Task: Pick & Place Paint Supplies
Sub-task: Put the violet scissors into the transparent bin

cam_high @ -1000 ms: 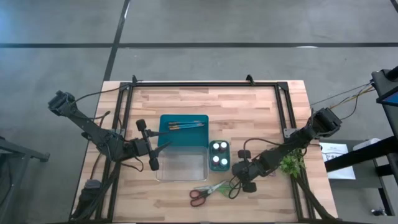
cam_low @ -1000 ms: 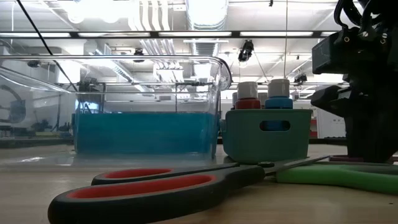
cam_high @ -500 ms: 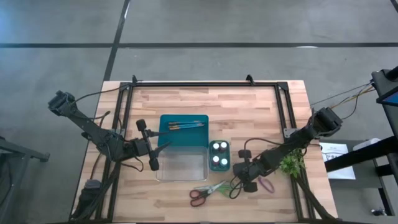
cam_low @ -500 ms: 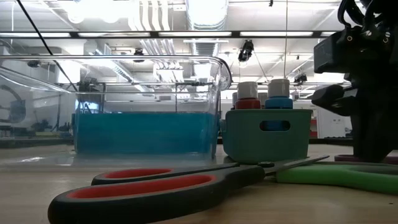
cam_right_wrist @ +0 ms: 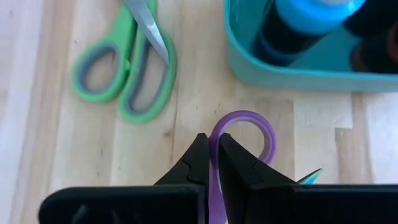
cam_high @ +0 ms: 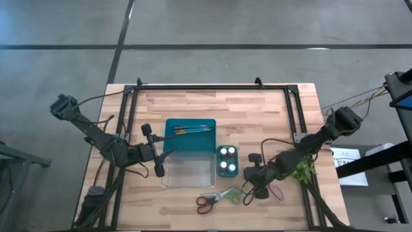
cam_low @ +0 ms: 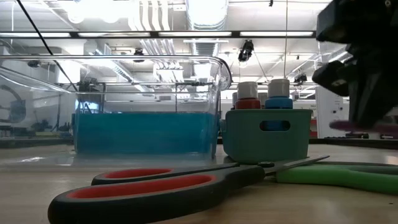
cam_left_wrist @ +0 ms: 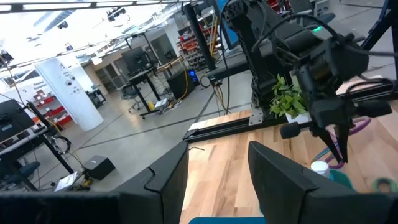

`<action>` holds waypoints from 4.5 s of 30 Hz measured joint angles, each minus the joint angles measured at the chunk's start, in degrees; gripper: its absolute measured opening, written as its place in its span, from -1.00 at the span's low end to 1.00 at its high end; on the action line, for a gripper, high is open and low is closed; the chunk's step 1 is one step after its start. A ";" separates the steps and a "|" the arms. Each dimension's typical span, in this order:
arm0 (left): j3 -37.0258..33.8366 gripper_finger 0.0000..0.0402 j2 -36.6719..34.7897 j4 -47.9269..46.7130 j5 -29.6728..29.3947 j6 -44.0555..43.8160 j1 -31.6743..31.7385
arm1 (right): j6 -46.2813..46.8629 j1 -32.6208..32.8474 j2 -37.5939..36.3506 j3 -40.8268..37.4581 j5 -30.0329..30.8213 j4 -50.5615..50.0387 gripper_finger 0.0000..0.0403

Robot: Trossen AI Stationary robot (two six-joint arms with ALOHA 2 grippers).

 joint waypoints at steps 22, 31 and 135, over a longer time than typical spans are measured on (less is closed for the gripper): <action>-0.16 -0.14 -0.02 0.15 0.02 0.17 0.00 | -1.00 2.33 -7.44 5.13 3.18 -0.65 -0.96; -0.33 -0.14 -0.02 -0.02 -0.06 0.17 0.00 | -4.51 2.97 -7.21 10.86 3.23 -0.55 -0.96; -0.50 -0.14 -0.11 -11.93 -34.53 -7.39 -9.55 | -56.51 -25.27 21.23 18.70 -35.49 71.82 -0.96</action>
